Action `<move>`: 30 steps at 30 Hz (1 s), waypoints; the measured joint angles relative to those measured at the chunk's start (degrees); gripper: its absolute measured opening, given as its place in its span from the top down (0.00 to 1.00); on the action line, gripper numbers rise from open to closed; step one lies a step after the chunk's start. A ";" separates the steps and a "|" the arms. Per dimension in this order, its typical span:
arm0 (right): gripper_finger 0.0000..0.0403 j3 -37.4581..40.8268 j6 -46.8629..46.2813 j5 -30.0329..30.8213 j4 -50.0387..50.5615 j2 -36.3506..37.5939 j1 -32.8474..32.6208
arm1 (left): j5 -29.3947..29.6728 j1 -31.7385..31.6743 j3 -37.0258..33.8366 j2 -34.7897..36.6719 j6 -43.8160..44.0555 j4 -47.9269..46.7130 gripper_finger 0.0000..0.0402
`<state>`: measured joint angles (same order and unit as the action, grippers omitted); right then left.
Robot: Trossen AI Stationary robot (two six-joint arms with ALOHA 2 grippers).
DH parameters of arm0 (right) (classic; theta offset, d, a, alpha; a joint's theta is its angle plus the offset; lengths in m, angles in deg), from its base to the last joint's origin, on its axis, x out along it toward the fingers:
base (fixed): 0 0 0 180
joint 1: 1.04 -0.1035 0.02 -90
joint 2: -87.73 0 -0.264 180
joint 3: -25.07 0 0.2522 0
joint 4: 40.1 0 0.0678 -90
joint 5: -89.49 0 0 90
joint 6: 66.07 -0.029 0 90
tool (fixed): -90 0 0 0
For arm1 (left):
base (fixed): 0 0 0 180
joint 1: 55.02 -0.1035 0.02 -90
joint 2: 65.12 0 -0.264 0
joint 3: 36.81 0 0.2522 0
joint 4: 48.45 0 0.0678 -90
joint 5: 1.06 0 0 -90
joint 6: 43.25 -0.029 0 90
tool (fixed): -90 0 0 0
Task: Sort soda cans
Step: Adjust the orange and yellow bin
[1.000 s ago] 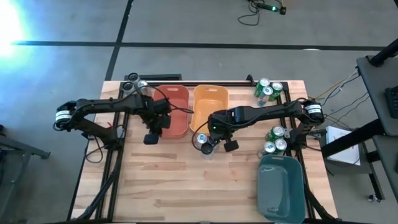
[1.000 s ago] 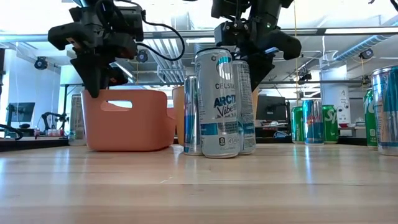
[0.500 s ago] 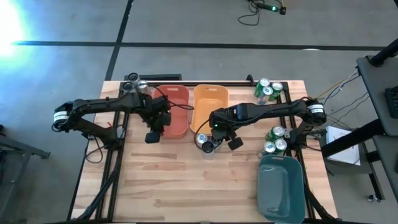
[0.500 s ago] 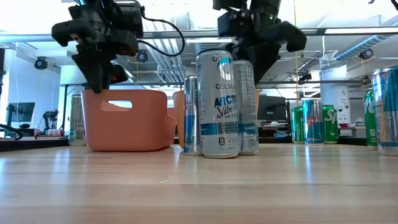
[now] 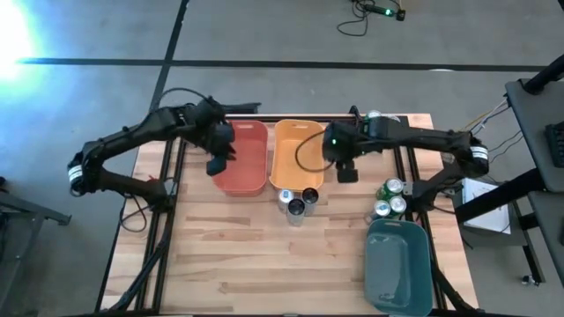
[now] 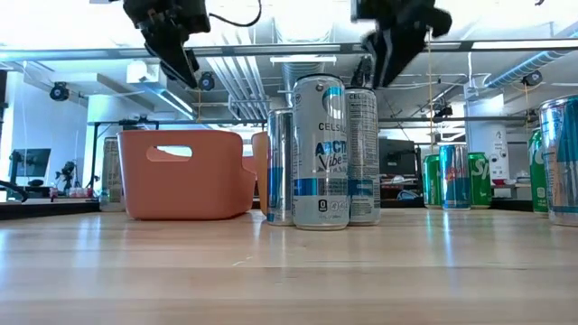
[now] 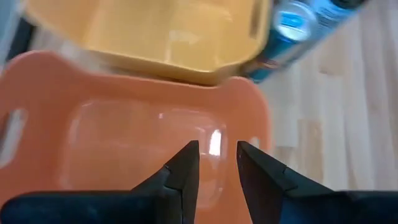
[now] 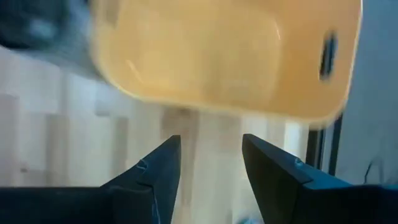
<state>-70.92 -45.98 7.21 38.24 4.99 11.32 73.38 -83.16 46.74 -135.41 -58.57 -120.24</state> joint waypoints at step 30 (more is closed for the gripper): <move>0.54 4.61 19.96 -0.68 -16.75 -11.98 14.69 | 0.05 -6.42 -12.63 14.95 12.44 1.89 0.77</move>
<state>-66.31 -26.02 6.53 21.49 -6.99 26.01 73.43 -89.59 34.12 -120.46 -46.13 -118.35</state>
